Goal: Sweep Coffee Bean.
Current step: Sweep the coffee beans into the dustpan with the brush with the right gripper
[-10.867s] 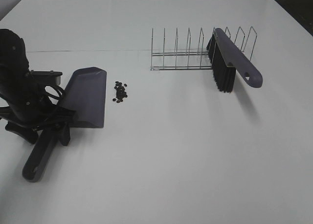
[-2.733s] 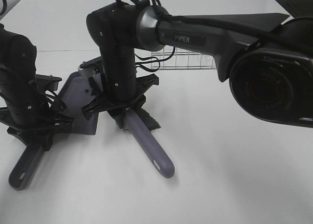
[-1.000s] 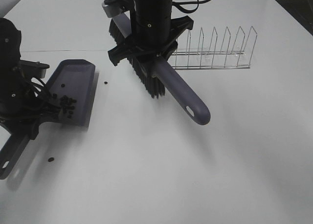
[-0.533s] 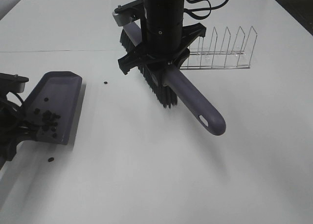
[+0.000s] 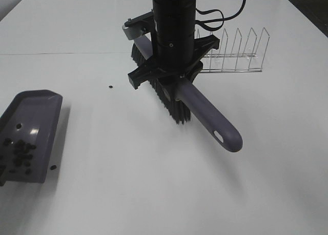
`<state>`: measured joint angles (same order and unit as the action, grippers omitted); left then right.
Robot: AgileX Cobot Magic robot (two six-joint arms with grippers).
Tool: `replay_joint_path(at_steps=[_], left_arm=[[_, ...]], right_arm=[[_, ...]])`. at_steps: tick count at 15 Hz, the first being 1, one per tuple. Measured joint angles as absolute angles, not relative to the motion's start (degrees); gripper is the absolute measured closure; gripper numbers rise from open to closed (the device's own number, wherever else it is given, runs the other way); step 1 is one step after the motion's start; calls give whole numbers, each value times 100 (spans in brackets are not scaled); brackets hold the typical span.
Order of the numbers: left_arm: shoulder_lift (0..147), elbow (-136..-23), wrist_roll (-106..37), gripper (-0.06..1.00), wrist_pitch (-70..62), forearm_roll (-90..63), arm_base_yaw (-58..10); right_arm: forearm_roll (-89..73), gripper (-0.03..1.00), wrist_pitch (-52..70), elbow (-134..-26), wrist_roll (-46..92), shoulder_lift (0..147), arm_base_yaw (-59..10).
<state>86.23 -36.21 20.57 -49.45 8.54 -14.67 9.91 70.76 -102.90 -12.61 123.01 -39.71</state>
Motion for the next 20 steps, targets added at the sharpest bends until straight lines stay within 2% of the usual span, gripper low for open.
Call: replay_joint_path(at_steps=[4, 12, 17, 20], left_arm=[[8463, -2888, 2389, 60, -4807, 796, -1467], [8457, -2590, 2871, 60, -4120, 699, -1467], [8480, -2532, 2876, 60, -3965, 670, -1467], [8680, -2527, 2893, 60, -3925, 665, -1467]], right_arm=[[991, 65, 7070, -10290, -1261, 12301, -3971], [991, 65, 6738, -10290, -1289, 12301, -3971], [1066, 66, 6062, -10290, 0, 12720, -3971], [1513, 66, 5621, -10290, 286, 12903, -3971]])
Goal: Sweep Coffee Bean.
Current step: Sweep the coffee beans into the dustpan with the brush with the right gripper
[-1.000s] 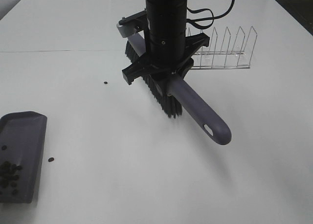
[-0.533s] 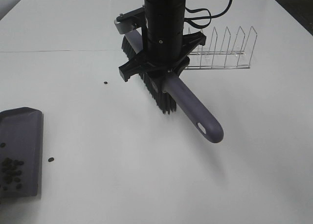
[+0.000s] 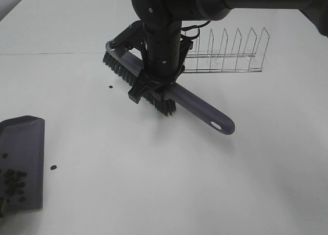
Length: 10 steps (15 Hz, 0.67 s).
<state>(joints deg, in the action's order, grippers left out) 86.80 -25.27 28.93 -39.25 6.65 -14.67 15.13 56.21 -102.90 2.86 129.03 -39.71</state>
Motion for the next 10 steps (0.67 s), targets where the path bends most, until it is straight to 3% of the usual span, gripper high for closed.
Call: replay_joint_path(at_steps=[4, 10], left_arm=[[8909, -2527, 2893, 60, -3787, 653, -1467], [8915, -2527, 2893, 60, -3787, 653, -1467]], right_arm=[[2361, 66, 5071, -10290, 819, 13092, -3971], [2349, 66, 4979, -10290, 1444, 13293, -3971]])
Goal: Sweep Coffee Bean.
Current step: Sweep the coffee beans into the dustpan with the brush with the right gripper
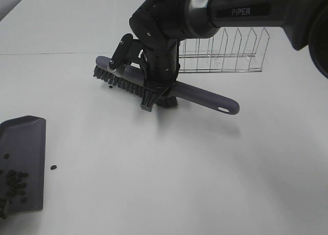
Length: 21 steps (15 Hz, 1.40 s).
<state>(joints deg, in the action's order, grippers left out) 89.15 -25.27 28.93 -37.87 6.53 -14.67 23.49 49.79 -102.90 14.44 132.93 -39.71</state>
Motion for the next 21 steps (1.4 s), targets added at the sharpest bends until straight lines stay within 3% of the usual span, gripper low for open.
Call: replay_joint_path(at_steps=[6, 13, 21], left_arm=[[8938, -2527, 2893, 60, -3644, 636, -1467], [9236, -2527, 2893, 60, -3329, 590, -1467], [9356, -2550, 2893, 60, -3300, 561, -1467]], right_arm=[[1495, 66, 5747, -10290, 1845, 13310, -4183], [647, 66, 6136, -10290, 1461, 13310, -5403], [-1444, 66, 5798, -11144, 1289, 13321, -5535]])
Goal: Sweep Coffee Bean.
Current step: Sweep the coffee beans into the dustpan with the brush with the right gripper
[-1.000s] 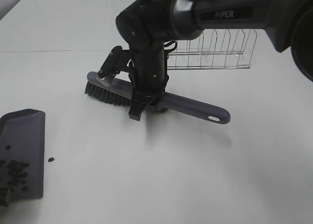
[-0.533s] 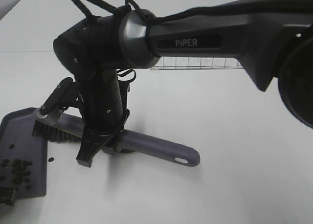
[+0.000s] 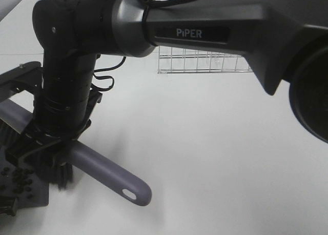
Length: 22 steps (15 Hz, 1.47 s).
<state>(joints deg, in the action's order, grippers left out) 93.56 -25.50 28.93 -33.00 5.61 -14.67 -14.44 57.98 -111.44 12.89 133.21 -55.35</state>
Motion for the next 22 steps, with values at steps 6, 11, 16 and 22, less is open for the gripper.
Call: replay_joint_path(at_steps=[6, 11, 16, 22], left_arm=[[9368, -2561, 2893, 60, -3312, 561, -1467], [9460, -2871, 2865, 60, -3432, 539, -1467], [9551, -4211, 2527, 60, -4154, 544, -1467], [11035, -5804, 1931, 60, -4710, 441, -1467]], right_arm=[[-1490, 66, 5609, -11442, 1123, 13321, -5535], [1404, 66, 6474, -11442, 0, 13092, -5500], [1971, 66, 6830, -11442, -344, 13006, -4429], [2057, 66, 6967, -11442, -212, 13167, -3604]])
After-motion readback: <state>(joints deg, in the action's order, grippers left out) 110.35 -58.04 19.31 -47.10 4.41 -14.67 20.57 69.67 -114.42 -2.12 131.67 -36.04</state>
